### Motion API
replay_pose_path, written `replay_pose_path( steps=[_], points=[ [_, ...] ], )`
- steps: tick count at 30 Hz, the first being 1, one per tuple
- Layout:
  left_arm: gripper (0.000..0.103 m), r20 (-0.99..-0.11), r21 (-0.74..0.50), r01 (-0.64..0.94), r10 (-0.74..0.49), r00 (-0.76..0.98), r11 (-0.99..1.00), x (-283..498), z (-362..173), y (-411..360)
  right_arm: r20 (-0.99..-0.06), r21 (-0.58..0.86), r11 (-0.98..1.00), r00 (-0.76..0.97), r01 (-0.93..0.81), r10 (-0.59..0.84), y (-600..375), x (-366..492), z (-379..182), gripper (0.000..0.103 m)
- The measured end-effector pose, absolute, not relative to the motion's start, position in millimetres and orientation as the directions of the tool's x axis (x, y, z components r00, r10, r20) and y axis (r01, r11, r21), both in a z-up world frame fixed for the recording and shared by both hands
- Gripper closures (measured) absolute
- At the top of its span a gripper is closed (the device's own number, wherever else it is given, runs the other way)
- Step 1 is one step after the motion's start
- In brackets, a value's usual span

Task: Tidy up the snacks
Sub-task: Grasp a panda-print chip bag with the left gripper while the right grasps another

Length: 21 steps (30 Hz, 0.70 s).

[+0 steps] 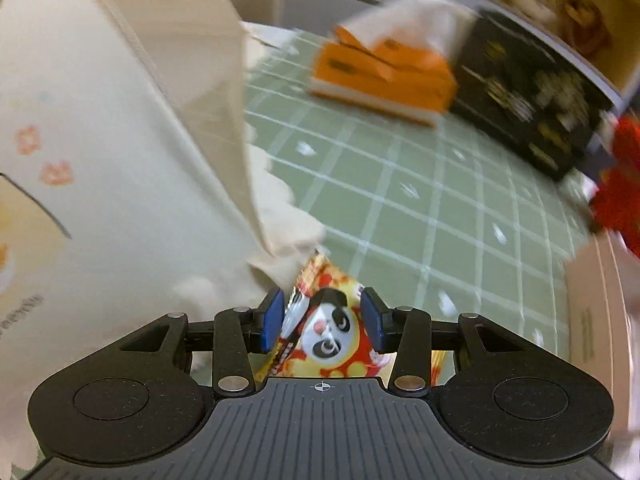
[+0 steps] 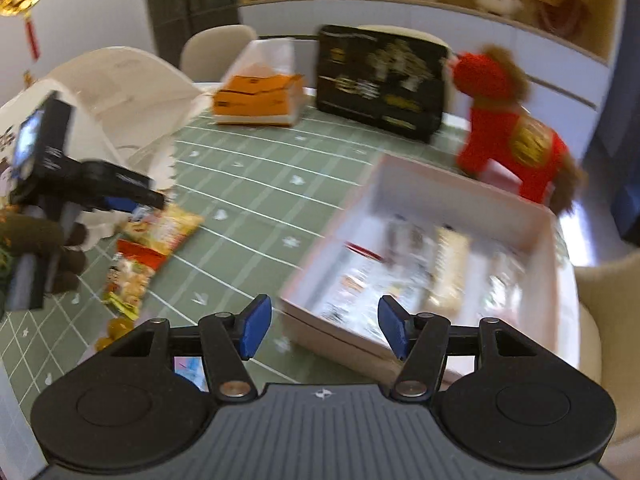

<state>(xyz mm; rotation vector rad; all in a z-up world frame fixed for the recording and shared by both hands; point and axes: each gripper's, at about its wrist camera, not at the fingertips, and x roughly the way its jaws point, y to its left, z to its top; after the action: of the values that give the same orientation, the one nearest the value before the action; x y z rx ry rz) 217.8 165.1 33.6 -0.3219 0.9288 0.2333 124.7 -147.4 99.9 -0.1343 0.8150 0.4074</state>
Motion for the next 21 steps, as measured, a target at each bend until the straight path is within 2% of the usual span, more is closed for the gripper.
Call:
replay_pose_path(
  steps=[4,11,13,15,21],
  points=[
    [0.057,-0.822,-0.279,-0.263,-0.087,0.563,0.924,196.5,30.8,155.7,-0.733,0.038,0.885,0.589,-0.465,0.341,-123.8,121.0,95.2,0.038],
    [0.062,-0.810,-0.429,-0.189,-0.283,0.514,0.883,146.7,23.6,135.6,-0.801,0.141,0.831,0.431,-0.539,0.415,-100.5,116.5,69.8,0.036],
    [0.067,-0.808,-0.450,-0.171,-0.318,0.497,0.876,136.1,22.5,132.4,-0.802,0.124,0.824,0.433,-0.553,0.411,-92.7,114.8,68.7,0.036],
    [0.068,-0.801,-0.462,-0.180,-0.321,0.505,0.868,125.1,23.6,135.0,-0.800,0.100,0.816,0.442,-0.570,0.407,-84.3,114.6,68.8,0.035],
    [0.068,-0.775,-0.437,-0.276,-0.202,0.599,0.856,98.2,40.9,169.5,-0.801,0.006,0.780,0.463,-0.626,0.379,-42.0,113.2,58.5,0.035]
  ],
)
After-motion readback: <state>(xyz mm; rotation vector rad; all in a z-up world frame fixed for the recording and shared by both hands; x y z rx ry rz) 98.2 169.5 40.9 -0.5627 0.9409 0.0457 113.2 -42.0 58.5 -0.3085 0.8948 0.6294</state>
